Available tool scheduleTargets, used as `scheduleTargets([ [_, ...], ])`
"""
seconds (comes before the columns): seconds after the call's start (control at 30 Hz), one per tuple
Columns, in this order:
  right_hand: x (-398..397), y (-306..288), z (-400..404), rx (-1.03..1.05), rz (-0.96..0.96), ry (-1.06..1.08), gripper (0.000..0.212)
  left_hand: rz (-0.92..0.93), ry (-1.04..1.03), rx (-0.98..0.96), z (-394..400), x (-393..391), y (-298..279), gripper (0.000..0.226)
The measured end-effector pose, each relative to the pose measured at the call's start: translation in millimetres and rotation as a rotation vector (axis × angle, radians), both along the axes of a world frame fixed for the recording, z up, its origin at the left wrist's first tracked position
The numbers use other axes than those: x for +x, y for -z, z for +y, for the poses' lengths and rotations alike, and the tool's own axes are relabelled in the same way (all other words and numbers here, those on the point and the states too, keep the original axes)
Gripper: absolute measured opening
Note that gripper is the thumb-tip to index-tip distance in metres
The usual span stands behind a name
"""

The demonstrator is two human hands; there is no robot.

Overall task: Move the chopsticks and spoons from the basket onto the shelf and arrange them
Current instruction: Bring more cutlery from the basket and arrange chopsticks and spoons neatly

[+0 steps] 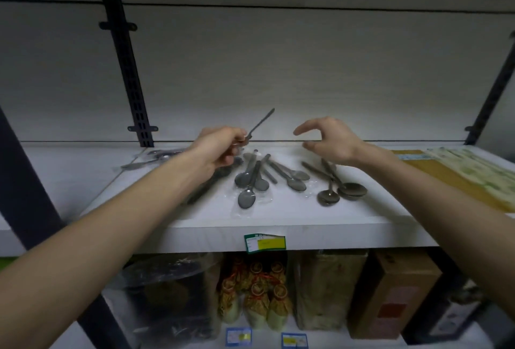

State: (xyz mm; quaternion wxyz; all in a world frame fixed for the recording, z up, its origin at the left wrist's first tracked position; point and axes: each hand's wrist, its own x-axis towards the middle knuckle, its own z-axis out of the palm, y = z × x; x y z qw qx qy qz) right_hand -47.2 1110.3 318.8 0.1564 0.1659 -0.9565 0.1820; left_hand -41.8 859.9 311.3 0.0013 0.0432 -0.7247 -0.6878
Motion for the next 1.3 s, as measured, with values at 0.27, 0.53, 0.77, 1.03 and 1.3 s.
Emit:
scheduleTargets([
  [0.27,19.0,19.1,47.8,-0.233,-0.231,0.158,0.016,0.208,0.098,-0.509,100.2,9.1,24.5,0.022],
  [0.53,21.4,19.3,48.4,-0.193,-0.264,0.209,0.017,0.284,0.277,-0.843,111.9,9.2,19.1,0.003],
  [0.77,6.7,12.0,0.7,-0.165,-0.112,0.217,0.014,0.523,-0.008,-1.089,35.6,2.0,5.9,0.015],
  [1.03,-17.0,11.5,-107.0,-0.064,-0.157,-0.028,0.021,0.325,0.011,-1.301,-87.5,-8.5,7.7,0.028],
  [1.3,-27.3,21.6,-164.4,0.184,-0.254,-0.198,0.035,0.314,0.045,-1.305,-115.6,-7.6,28.4,0.035],
])
